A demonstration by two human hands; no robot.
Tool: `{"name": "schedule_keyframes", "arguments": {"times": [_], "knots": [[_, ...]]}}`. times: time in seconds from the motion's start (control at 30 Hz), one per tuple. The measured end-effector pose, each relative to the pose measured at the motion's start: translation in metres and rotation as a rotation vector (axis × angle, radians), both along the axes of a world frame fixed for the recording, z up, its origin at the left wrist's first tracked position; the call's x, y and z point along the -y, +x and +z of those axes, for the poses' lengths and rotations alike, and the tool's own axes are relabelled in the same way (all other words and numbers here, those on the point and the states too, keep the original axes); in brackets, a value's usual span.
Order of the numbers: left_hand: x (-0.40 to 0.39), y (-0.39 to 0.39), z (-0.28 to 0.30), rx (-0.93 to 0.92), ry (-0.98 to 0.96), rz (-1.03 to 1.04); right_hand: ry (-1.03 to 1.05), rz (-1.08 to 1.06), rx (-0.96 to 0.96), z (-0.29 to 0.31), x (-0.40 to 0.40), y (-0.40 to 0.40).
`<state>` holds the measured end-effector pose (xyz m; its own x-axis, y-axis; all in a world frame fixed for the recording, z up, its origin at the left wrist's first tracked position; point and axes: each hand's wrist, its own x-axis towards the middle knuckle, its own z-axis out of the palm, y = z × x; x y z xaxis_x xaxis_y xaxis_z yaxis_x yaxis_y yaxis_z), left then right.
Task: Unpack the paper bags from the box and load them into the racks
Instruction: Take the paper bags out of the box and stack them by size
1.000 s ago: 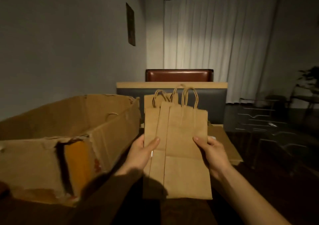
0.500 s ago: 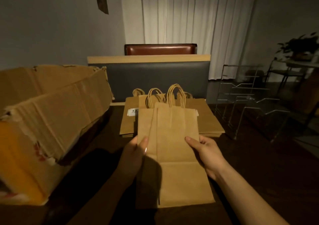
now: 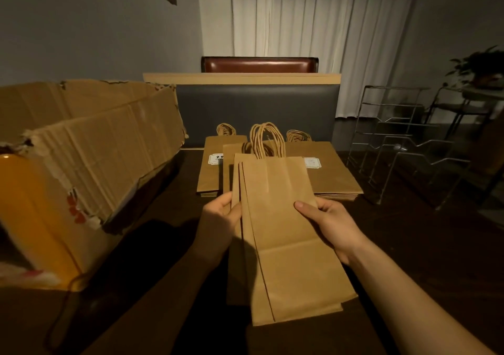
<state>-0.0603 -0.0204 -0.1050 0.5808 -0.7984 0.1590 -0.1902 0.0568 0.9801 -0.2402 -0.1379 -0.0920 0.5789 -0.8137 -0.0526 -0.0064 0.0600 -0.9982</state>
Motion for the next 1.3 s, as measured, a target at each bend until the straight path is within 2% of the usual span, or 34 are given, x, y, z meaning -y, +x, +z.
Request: {"name": "schedule_keyframes", "arguments": {"times": [0.07, 0.17, 0.27, 0.37, 0.47, 0.6, 0.67, 0.73, 0.83, 0.9, 0.93, 1.0, 1.03, 1.1, 1.17, 1.23, 1.3], "knots": [[0.001, 0.001, 0.003, -0.084, -0.027, 0.021, 0.05, -0.073, 0.028, 0.001, 0.003, -0.001], [0.003, 0.007, 0.004, -0.185, -0.049, 0.085, 0.191, -0.255, 0.191, 0.005, 0.011, -0.01], [0.003, 0.01, -0.001, -0.13, -0.058, 0.084, 0.177, -0.35, 0.166, 0.018, 0.012, -0.024], [0.002, 0.01, -0.002, 0.013, -0.066, 0.045, -0.067, -0.309, -0.105, 0.051, 0.01, -0.037], [0.002, 0.011, -0.003, 0.005, -0.069, 0.031, -0.363, -0.252, -0.339, 0.098, 0.011, -0.034], [0.003, 0.006, 0.001, -0.305, -0.071, -0.082, -0.67, -0.072, -0.663, 0.114, -0.021, 0.018], [0.001, 0.004, 0.003, -0.4, -0.106, -0.115, -0.632, 0.182, -0.758, 0.099, -0.047, 0.046], [-0.003, 0.005, 0.004, -0.465, -0.141, -0.089, -0.577, 0.413, -0.777, 0.09, -0.063, 0.058], [-0.006, 0.012, 0.005, -0.627, -0.179, -0.014, -0.632, 0.498, -0.659, 0.084, -0.052, 0.052], [-0.007, 0.015, 0.005, -0.725, -0.163, -0.021, -0.751, 0.48, -0.626, 0.067, -0.037, 0.044], [-0.006, 0.016, 0.002, -0.702, -0.161, -0.033, -0.867, 0.44, -0.634, 0.055, -0.032, 0.041], [-0.008, 0.013, 0.004, -0.666, -0.169, -0.098, -0.999, 0.241, -0.637, 0.029, -0.023, 0.035], [-0.01, 0.012, 0.002, -0.583, -0.153, -0.136, -0.914, 0.119, -0.579, 0.018, -0.02, 0.031], [-0.008, 0.013, -0.002, -0.452, -0.169, -0.121, -0.524, -0.022, -0.314, 0.007, -0.009, 0.02], [-0.002, 0.018, -0.004, -0.422, -0.159, -0.072, -0.175, 0.019, -0.129, 0.004, -0.004, 0.014], [0.002, 0.019, -0.004, -0.394, -0.134, -0.011, -0.074, -0.028, -0.103, 0.0, 0.005, 0.011], [0.005, 0.022, -0.005, -0.449, -0.141, 0.036, -0.008, -0.133, -0.009, 0.002, 0.015, 0.006]]}}
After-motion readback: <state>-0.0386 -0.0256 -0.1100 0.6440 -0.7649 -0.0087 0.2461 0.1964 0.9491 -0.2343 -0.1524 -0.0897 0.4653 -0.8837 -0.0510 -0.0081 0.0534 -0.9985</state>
